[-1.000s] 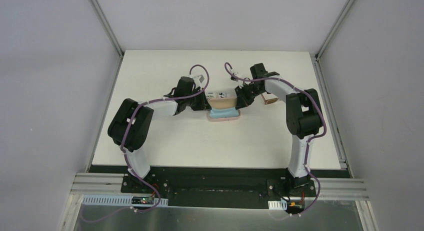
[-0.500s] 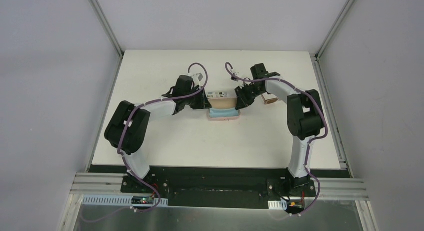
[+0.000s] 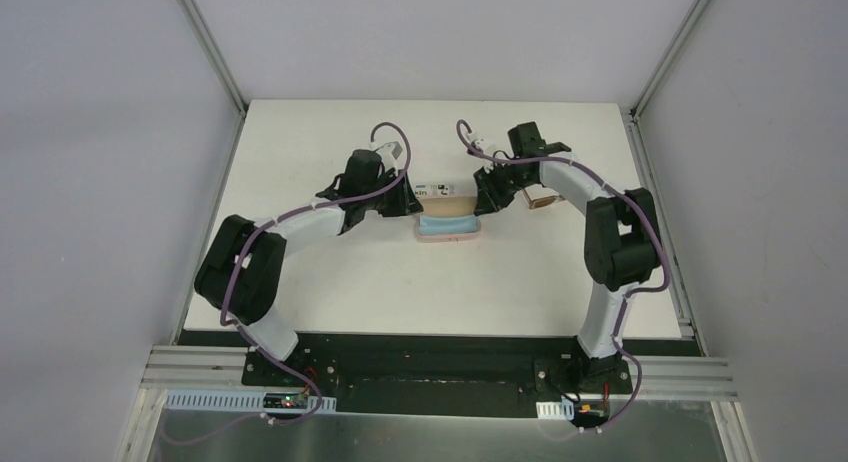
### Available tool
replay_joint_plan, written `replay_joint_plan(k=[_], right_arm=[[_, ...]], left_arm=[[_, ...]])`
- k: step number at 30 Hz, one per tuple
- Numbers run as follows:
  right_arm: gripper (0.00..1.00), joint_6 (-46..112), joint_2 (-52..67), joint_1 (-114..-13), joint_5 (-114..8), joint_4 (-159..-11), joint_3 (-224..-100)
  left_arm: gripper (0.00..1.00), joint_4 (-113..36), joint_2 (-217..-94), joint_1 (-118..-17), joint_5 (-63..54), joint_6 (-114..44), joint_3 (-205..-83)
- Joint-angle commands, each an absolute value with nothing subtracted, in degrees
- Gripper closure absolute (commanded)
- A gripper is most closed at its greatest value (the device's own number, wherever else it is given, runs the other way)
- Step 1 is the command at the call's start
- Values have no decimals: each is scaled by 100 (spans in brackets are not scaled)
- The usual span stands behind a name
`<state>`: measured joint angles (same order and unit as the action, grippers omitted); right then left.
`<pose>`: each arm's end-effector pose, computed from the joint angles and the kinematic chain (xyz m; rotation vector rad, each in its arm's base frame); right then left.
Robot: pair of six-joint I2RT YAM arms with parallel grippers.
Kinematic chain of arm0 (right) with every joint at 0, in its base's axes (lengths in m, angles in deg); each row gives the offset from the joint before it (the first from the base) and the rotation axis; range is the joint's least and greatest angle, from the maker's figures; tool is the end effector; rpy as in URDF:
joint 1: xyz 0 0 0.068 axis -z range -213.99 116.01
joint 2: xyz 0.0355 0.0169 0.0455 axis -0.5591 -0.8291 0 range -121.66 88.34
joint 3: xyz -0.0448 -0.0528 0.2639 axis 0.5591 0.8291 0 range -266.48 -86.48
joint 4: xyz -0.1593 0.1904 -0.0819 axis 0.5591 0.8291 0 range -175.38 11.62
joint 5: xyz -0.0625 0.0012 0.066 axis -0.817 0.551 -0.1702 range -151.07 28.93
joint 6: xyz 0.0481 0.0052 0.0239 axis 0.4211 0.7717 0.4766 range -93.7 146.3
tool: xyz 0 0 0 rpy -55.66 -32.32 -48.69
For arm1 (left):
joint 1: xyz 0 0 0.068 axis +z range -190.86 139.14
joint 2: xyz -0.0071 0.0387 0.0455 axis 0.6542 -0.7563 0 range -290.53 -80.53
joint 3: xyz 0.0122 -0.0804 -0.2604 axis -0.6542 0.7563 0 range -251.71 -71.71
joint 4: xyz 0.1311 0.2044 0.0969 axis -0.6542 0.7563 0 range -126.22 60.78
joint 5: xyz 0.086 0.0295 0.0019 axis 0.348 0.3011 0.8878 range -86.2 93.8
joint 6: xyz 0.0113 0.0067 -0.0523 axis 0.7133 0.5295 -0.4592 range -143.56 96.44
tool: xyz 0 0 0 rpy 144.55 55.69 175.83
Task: Organize the sunglasses
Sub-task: Place the glasses cleaning cloth in the sunglasses case, then fold the sunglasses at the center of the board.
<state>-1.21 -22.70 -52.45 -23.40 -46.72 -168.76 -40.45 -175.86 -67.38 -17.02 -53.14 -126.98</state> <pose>0.3703 0.1464 0.2003 -1.1697 2.3076 0.8370 0.3143 -0.1710 0.2018 0.1546 2.3070 -0.9267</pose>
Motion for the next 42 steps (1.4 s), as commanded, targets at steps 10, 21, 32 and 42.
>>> replay_joint_plan(k=[10, 21, 32, 42], right_arm=[[69, -851, -1087, -3761, -3134, -4486, -16654], [58, -3916, -1642, -3234, -3289, -3485, -17488], [57, -6171, -2204, -3215, -4014, -2676, -18189], [67, -6401, -2512, -3302, -4404, -3205, -17771]], left_arm=[[58, -3794, -15828, -7101, -1148, -5126, -11821], [56, -3699, -15442, -7490, -1079, -5165, -11616], [56, -3651, -15252, -7520, -1106, -5072, -11459], [55, -3519, -15293, -7522, -1107, -5046, -11465]])
